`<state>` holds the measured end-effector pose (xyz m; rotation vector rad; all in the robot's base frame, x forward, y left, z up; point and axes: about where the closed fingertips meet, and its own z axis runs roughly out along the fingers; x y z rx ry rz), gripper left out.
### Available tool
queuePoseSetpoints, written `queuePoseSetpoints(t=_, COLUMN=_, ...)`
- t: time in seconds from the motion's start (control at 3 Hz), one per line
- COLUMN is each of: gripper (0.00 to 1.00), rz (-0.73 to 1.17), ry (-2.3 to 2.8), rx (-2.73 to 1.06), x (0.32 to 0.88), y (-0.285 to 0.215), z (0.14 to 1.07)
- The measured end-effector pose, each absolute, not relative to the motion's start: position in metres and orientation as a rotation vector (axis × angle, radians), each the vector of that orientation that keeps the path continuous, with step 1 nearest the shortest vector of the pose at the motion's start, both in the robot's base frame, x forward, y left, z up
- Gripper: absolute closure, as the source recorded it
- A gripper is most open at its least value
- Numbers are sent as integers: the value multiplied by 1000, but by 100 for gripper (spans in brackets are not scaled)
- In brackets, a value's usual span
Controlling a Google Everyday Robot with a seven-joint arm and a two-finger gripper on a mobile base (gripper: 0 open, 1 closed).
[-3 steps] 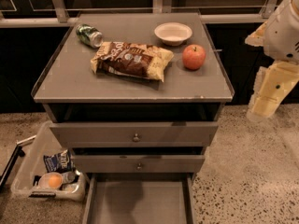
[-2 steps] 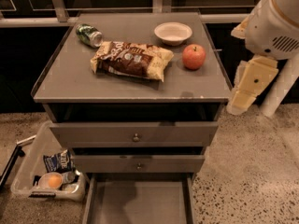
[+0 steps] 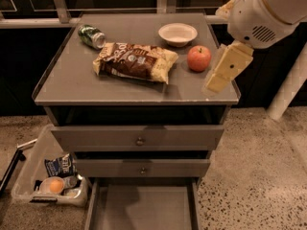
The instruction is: Place brown chip bag into bottom drawer
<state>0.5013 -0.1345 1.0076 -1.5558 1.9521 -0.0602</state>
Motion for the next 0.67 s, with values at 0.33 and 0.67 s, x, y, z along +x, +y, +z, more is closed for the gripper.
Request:
queuePoseSetpoints(t=0.33, gripper=0, rz=-66, ry=1938, rx=-1565, x=505, y=-123, z=1005)
queuePoseSetpoints(t=0.67, gripper=0, rz=0, ry=1878, rx=-1594, x=524, y=-85, z=990)
